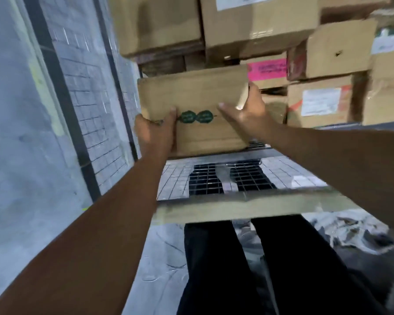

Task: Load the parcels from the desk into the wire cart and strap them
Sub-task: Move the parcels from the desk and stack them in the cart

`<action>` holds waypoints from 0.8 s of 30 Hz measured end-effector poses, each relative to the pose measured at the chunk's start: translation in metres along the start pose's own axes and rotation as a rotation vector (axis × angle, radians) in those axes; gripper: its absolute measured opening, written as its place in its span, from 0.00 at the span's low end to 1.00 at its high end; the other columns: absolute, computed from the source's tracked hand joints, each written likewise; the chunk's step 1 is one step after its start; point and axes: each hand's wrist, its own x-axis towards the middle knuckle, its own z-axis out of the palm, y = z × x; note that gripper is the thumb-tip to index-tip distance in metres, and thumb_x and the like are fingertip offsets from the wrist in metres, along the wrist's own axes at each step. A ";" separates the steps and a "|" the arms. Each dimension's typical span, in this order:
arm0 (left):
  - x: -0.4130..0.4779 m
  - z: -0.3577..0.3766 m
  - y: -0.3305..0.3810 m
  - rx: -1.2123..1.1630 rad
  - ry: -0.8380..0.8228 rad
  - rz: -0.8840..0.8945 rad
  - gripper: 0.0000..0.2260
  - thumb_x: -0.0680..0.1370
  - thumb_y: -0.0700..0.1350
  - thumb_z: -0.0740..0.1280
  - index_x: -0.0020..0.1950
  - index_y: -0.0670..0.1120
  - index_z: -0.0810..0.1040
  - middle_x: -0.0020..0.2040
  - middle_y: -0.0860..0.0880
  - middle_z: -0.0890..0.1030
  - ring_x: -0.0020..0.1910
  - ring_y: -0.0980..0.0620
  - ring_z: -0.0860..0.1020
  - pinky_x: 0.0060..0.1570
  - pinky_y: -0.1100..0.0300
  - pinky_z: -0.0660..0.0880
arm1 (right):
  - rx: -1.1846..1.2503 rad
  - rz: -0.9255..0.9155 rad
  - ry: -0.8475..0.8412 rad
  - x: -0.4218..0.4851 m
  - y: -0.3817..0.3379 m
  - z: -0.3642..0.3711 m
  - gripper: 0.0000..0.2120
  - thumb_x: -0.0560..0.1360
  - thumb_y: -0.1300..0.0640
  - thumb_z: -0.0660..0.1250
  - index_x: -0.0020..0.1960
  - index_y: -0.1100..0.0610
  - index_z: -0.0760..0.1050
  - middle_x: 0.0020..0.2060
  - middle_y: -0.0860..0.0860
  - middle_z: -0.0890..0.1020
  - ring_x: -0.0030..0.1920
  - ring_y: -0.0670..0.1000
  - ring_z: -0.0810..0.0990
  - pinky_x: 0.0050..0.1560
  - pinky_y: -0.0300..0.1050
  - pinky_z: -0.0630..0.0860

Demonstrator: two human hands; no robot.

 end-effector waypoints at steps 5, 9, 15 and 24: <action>0.013 0.031 -0.003 0.473 0.056 0.318 0.42 0.78 0.63 0.65 0.84 0.48 0.49 0.84 0.48 0.51 0.80 0.41 0.59 0.74 0.41 0.66 | -0.366 -0.100 -0.054 0.026 0.026 0.024 0.48 0.75 0.44 0.76 0.83 0.60 0.53 0.69 0.59 0.71 0.69 0.55 0.71 0.73 0.51 0.69; 0.043 0.046 -0.009 0.798 -0.038 0.545 0.33 0.83 0.67 0.50 0.84 0.60 0.41 0.85 0.49 0.39 0.84 0.44 0.40 0.73 0.31 0.59 | -0.716 -0.326 0.095 0.040 0.038 0.036 0.51 0.78 0.31 0.62 0.85 0.58 0.40 0.81 0.64 0.58 0.80 0.63 0.58 0.79 0.55 0.57; 0.050 0.045 -0.038 0.901 0.034 0.589 0.33 0.83 0.65 0.46 0.85 0.55 0.44 0.85 0.41 0.43 0.83 0.36 0.45 0.79 0.35 0.47 | -0.963 -0.375 -0.032 0.043 0.055 0.050 0.48 0.81 0.30 0.47 0.81 0.60 0.29 0.84 0.58 0.39 0.84 0.56 0.41 0.82 0.61 0.43; -0.009 0.008 0.059 0.778 -0.257 0.448 0.30 0.80 0.63 0.62 0.76 0.47 0.67 0.78 0.41 0.64 0.76 0.39 0.65 0.74 0.39 0.63 | -0.748 -0.213 0.012 -0.018 -0.030 -0.034 0.54 0.74 0.34 0.69 0.85 0.58 0.44 0.80 0.60 0.62 0.80 0.61 0.60 0.79 0.56 0.57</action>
